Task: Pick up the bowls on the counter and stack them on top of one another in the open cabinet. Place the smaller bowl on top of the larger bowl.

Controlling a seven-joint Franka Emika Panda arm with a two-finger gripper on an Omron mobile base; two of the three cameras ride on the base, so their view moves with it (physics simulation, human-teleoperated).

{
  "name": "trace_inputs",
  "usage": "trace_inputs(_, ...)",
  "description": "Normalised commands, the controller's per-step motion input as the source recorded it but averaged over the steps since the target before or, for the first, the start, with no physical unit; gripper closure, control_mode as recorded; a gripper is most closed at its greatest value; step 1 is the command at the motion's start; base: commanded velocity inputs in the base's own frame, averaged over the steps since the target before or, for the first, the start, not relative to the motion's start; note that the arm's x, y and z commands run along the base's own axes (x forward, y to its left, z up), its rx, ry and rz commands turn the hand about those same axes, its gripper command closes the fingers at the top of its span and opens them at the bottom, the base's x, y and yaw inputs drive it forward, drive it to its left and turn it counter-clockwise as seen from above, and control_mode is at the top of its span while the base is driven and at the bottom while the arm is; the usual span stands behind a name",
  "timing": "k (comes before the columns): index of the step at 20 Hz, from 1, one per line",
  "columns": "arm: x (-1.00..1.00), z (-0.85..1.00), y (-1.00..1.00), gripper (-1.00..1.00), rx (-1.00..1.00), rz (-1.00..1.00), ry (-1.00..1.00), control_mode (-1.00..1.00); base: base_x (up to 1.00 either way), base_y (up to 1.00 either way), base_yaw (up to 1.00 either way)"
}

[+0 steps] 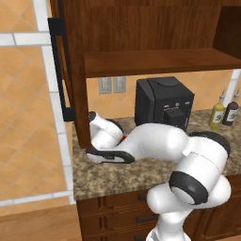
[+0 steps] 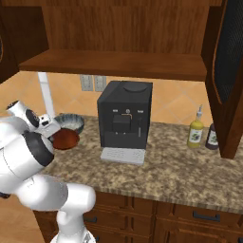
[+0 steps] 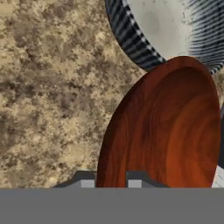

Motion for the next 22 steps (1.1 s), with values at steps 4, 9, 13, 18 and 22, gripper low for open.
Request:
trace_inputs(4, 0.0, 0.64, 0.0, 1.0, -0.04, 0.04, -0.48, -1.0, 0.0, 0.0, 0.0)
trace_inputs(9, 0.62, 0.28, 0.09, 1.0, -0.04, 0.1, -0.16, -1.0, 0.0, 0.0, 0.0)
trace_inputs(13, 0.61, 0.62, 0.37, 1.0, -0.07, 0.11, -0.1, -1.0, 0.0, 0.0, 0.0)
trace_inputs(18, 0.22, 0.11, 0.37, 1.0, -0.18, 0.08, 0.02, -1.0, 0.0, 0.0, 0.0)
trace_inputs(22, 0.36, -0.37, 0.05, 1.0, -0.15, 0.01, 0.13, -1.0, 0.0, 0.0, 0.0)
